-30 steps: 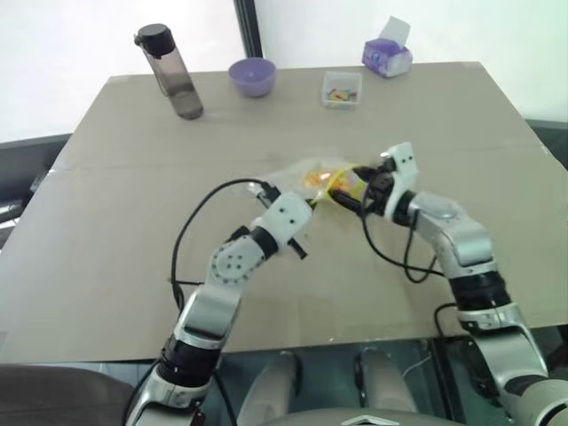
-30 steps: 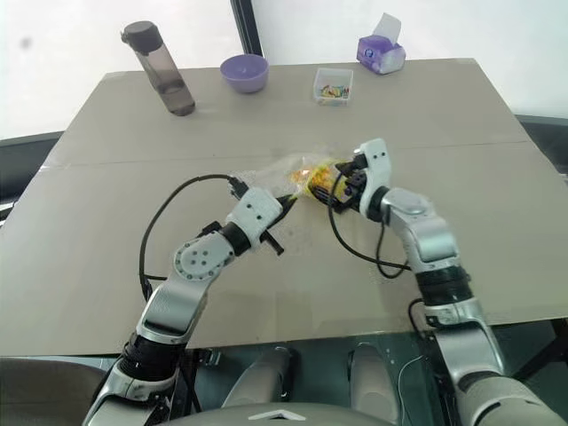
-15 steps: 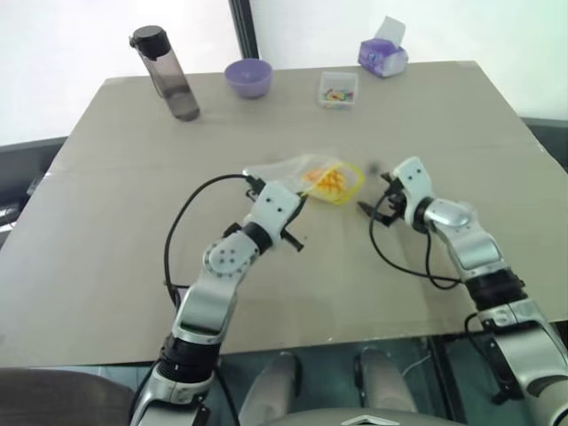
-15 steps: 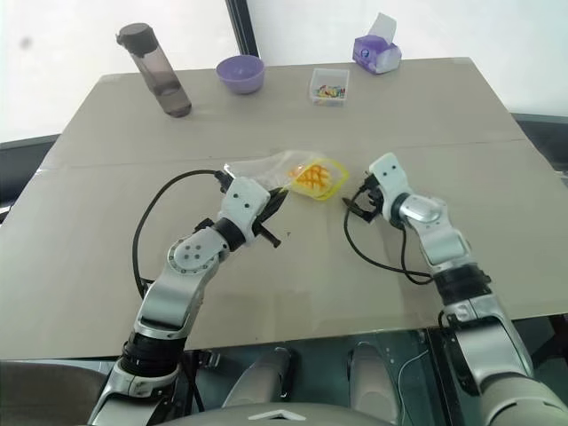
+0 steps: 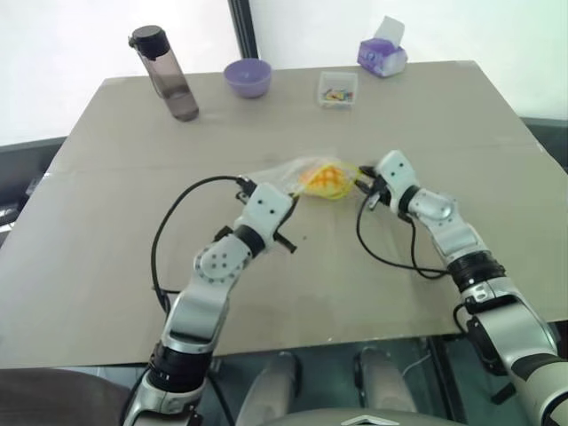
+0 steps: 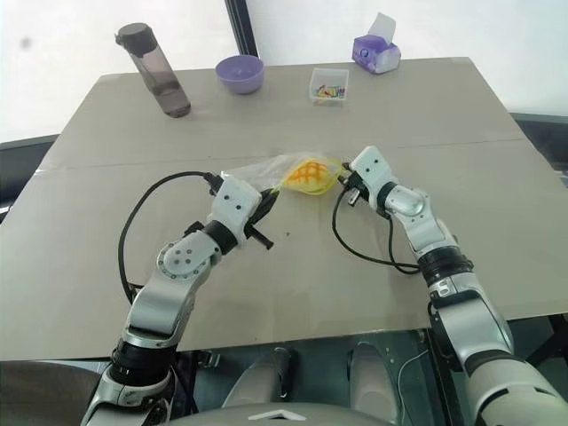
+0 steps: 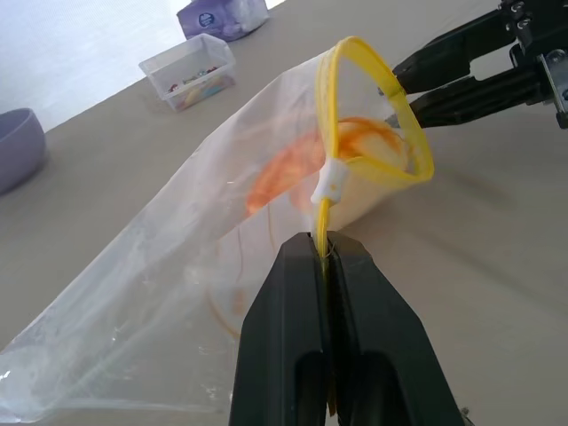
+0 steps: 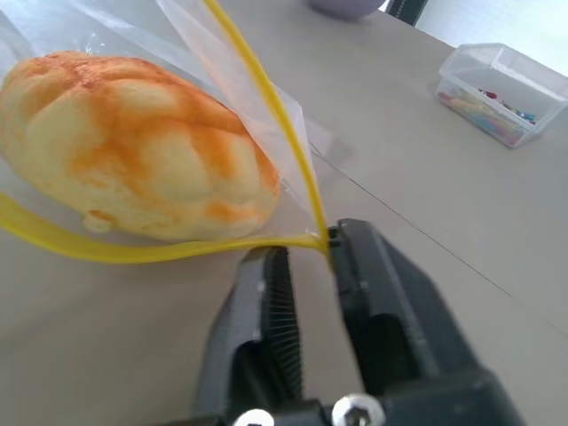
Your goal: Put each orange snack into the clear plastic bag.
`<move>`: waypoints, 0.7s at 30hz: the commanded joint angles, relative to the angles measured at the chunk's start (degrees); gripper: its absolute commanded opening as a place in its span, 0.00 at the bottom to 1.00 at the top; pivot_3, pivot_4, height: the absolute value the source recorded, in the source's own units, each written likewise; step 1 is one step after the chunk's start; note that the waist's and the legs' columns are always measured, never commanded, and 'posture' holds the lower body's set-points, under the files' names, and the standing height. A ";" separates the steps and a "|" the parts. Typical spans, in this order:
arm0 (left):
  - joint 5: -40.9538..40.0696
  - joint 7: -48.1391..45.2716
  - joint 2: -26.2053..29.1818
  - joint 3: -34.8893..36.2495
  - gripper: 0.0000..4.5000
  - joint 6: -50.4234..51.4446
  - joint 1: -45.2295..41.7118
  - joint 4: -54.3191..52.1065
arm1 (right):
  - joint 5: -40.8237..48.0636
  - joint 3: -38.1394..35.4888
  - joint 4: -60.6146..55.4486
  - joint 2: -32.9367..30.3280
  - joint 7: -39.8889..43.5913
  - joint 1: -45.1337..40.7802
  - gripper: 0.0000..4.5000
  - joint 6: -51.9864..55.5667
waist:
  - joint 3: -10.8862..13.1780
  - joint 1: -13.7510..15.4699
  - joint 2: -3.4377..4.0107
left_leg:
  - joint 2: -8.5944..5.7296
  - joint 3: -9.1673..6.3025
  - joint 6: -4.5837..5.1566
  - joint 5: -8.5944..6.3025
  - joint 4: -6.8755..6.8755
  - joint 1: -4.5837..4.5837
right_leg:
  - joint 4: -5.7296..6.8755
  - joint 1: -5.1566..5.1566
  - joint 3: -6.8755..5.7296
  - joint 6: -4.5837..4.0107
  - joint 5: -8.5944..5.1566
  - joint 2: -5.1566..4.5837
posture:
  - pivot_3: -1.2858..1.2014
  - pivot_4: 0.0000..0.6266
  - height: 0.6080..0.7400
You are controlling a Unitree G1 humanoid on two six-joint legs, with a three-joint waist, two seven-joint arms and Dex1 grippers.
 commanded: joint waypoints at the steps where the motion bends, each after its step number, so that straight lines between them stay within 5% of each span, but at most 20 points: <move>1: -0.04 0.76 0.47 1.17 0.00 -0.04 0.12 -2.73 | -0.29 -0.26 -0.79 0.39 0.13 -1.26 0.01 -2.68 | 0.00 -0.02 0.00 | 0.00 0.00 0.00 0.00 0.00 0.00 | 0.00 0.00 0.00 0.00 0.00 0.00 | 0.52 0.24 1.00; 11: 0.02 -0.05 1.96 1.79 0.00 -2.55 -2.50 0.41 | -2.76 -2.40 -2.22 -3.74 -2.22 -2.37 0.01 -2.96 | 0.00 0.10 0.00 | 0.00 0.00 0.00 0.00 0.00 0.00 | 0.00 0.00 0.00 0.00 0.00 0.00 | 0.52 0.24 1.00; 21: -1.08 -1.07 4.37 4.03 0.00 -7.85 -10.67 6.15 | -0.13 -7.54 -15.35 -15.32 2.84 -4.38 0.01 5.20 | 0.01 0.11 0.00 | 0.00 -0.01 0.00 0.00 -0.01 -0.07 | -0.07 -0.01 -0.03 0.00 0.00 -0.01 | 0.52 0.24 1.00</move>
